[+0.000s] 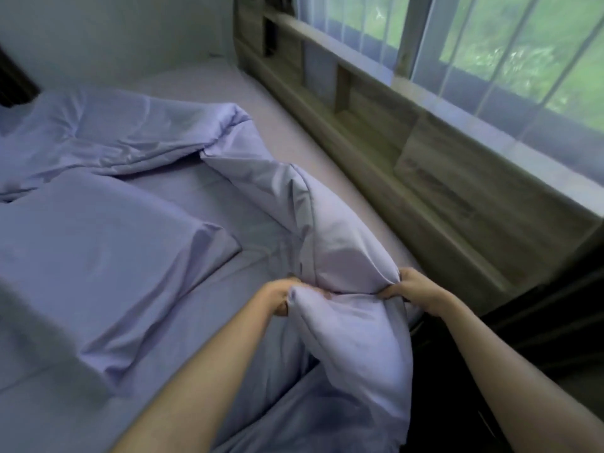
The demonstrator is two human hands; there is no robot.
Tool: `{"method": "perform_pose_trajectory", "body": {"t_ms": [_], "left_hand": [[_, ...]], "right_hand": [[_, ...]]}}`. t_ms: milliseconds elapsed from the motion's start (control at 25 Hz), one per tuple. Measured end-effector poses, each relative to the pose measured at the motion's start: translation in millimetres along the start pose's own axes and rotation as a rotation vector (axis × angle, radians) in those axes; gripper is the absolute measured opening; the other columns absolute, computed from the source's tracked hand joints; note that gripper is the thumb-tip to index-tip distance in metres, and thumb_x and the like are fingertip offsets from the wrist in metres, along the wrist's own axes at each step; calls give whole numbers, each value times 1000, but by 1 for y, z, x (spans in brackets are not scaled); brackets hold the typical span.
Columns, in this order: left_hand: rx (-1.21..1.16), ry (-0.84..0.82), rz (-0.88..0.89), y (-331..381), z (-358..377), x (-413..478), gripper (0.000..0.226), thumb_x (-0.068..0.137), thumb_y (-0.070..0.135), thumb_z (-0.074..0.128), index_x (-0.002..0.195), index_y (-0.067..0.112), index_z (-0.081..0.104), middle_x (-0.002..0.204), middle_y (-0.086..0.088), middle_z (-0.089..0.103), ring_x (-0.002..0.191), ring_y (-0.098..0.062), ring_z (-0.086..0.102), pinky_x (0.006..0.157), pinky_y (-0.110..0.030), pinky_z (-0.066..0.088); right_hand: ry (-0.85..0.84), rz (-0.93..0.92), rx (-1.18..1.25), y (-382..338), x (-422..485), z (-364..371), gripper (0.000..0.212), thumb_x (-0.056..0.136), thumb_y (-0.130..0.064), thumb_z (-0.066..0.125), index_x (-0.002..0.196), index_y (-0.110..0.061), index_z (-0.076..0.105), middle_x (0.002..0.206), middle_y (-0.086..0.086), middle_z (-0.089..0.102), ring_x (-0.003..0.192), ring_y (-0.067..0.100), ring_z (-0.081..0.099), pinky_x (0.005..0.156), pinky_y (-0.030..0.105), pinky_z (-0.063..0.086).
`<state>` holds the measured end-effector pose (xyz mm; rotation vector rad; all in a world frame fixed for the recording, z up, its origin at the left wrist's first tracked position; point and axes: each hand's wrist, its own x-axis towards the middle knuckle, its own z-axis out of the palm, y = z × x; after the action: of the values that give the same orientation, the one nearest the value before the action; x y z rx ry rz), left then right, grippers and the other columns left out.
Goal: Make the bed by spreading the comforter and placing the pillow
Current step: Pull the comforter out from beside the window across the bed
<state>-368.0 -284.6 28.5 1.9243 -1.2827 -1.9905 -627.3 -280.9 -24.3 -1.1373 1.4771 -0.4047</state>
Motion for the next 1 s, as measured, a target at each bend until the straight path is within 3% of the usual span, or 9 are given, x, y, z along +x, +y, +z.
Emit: {"method": "perform_pose_trajectory", "body": {"t_ms": [120, 200, 440, 520, 640, 760, 840, 920, 1000], "left_hand": [[209, -53, 42, -7, 72, 28, 57, 67, 34, 76, 114, 7, 59, 108, -1, 63, 92, -15, 64, 83, -31, 56], [100, -108, 172, -9, 127, 53, 60, 54, 31, 72, 108, 5, 63, 104, -7, 67, 96, -19, 63, 96, -45, 51], [476, -254, 261, 19, 230, 93, 34, 89, 19, 57, 116, -2, 56, 121, -20, 60, 96, -15, 48, 77, -20, 37], [497, -331, 273, 27, 241, 104, 28, 90, 19, 55, 108, -2, 56, 107, -17, 60, 101, -23, 54, 80, -26, 34], [267, -564, 222, 50, 247, 102, 21, 85, 25, 59, 85, 14, 41, 86, -7, 48, 83, -19, 45, 77, -28, 35], [532, -279, 396, 62, 227, 113, 38, 92, 19, 52, 128, 6, 51, 131, -19, 54, 111, -25, 54, 98, -36, 38], [615, 75, 640, 51, 195, 128, 43, 86, 11, 41, 123, 1, 60, 124, -19, 62, 112, -30, 61, 97, -33, 42], [686, 502, 796, 29, 151, 151, 45, 78, 10, 43, 118, 6, 64, 116, -15, 67, 106, -30, 64, 92, -35, 47], [771, 775, 589, 12, 102, 158, 49, 80, 17, 44, 128, 10, 55, 128, -15, 61, 115, -29, 59, 96, -38, 47]], "right_hand": [[-54, 155, 14, 40, 4, -41, 33, 74, -21, 72, 106, -24, 64, 92, 1, 69, 75, 16, 59, 66, 30, 43], [-110, 236, 25, 46, 13, -69, 34, 89, -37, 58, 123, -37, 52, 111, -5, 68, 97, 16, 62, 79, 34, 41], [-141, 79, -99, -10, 71, -108, 75, 84, -61, 54, 147, -33, 23, 140, -10, 39, 124, 19, 47, 95, 38, 40], [-209, -59, -325, -30, 83, -101, 81, 79, -56, 66, 144, -22, 31, 135, -9, 44, 118, 13, 49, 96, 31, 40], [-52, -157, -831, -39, 102, -103, 46, 76, -40, 68, 111, -15, 53, 113, 6, 63, 90, 27, 61, 76, 39, 54], [339, -142, -945, -35, 112, -126, 24, 86, -10, 52, 110, -7, 51, 105, 22, 61, 91, 42, 62, 64, 37, 44], [581, -285, -1189, -19, 115, -136, 30, 83, 3, 55, 111, -9, 51, 94, 19, 61, 75, 38, 65, 51, 33, 36], [635, -349, -1465, 2, 118, -134, 30, 73, 0, 67, 95, -15, 52, 77, 10, 54, 56, 27, 56, 41, 26, 27], [553, -353, -1502, 14, 122, -125, 31, 70, 1, 69, 90, -13, 51, 78, 11, 53, 58, 27, 55, 42, 27, 31]]}}
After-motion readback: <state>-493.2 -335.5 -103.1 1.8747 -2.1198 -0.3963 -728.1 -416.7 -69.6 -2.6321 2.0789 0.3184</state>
